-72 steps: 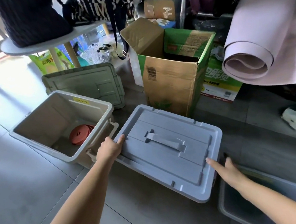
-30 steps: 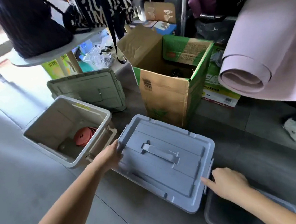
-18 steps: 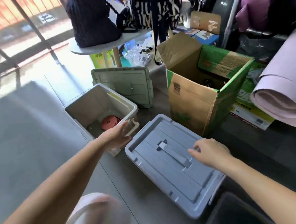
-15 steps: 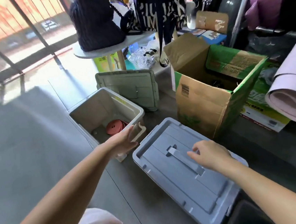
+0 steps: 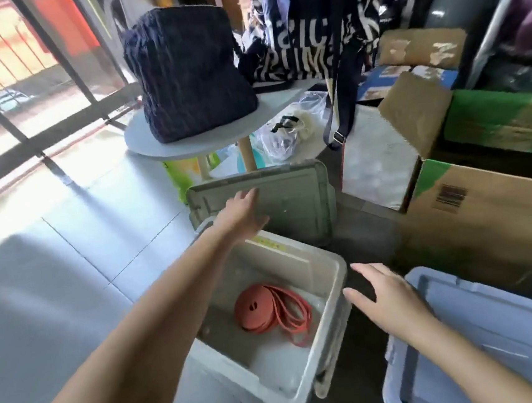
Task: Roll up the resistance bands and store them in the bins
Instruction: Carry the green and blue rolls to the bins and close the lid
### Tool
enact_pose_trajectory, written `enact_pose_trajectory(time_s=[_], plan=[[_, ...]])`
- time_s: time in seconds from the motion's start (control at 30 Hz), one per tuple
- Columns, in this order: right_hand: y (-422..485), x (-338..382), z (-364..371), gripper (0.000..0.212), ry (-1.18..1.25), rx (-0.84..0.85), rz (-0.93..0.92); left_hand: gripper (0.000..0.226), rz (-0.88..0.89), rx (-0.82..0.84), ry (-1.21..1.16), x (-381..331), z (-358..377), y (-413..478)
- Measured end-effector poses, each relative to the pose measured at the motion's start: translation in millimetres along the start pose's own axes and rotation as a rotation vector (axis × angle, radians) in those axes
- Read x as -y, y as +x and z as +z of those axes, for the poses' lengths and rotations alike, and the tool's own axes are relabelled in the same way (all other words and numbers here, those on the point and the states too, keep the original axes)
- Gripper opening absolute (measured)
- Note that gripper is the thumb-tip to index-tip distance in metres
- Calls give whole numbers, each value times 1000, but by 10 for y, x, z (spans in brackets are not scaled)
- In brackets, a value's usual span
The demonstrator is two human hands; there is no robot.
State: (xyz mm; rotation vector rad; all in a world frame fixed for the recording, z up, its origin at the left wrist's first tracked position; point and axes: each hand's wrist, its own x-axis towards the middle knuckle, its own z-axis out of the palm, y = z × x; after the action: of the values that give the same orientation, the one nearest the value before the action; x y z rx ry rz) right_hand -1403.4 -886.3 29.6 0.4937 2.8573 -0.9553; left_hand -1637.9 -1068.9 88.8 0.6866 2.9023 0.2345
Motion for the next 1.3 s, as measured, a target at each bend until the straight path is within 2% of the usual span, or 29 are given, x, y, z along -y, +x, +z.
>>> enact_pose_trajectory(time_s=[0.13,0.2,0.33,0.43,0.57,0.67,0.73,0.87,0.93,0.97,1.0,1.07,1.2,1.3], plan=[[152,316,355,71,67,18,162,71,33,-66,50,438,-123,715],[111,440,520,72,76,43,255,63,46,-71,67,619,-146,986],[-71,534,645,74,56,38,395,47,86,-1,159,868,-68,1385],[-198,519,562,70,15,-33,470,33,181,56,166,877,58,1477],[-270,534,464,67,8,-56,528,29,301,-35,71,839,88,1298],[-279,585,430,64,55,-63,476,28,371,-251,63,815,-126,1052],[-228,601,364,57,199,-142,454,28,436,-379,104,822,-280,796],[7,729,77,34,841,-382,560,35,555,-458,144,933,-372,78],[88,794,-52,36,1078,-395,655,39,611,-446,148,998,-294,-316],[92,810,-66,41,1103,-366,693,40,634,-437,150,1042,-233,-504],[86,806,-38,48,1054,-321,718,40,645,-423,148,1098,-160,-673],[39,804,92,61,784,-261,756,39,627,-392,118,1254,11,-970],[-164,923,395,74,529,-183,631,49,605,-330,13,1538,398,-1439],[-413,977,658,65,203,-88,582,50,636,-284,-22,1694,641,-1694]])
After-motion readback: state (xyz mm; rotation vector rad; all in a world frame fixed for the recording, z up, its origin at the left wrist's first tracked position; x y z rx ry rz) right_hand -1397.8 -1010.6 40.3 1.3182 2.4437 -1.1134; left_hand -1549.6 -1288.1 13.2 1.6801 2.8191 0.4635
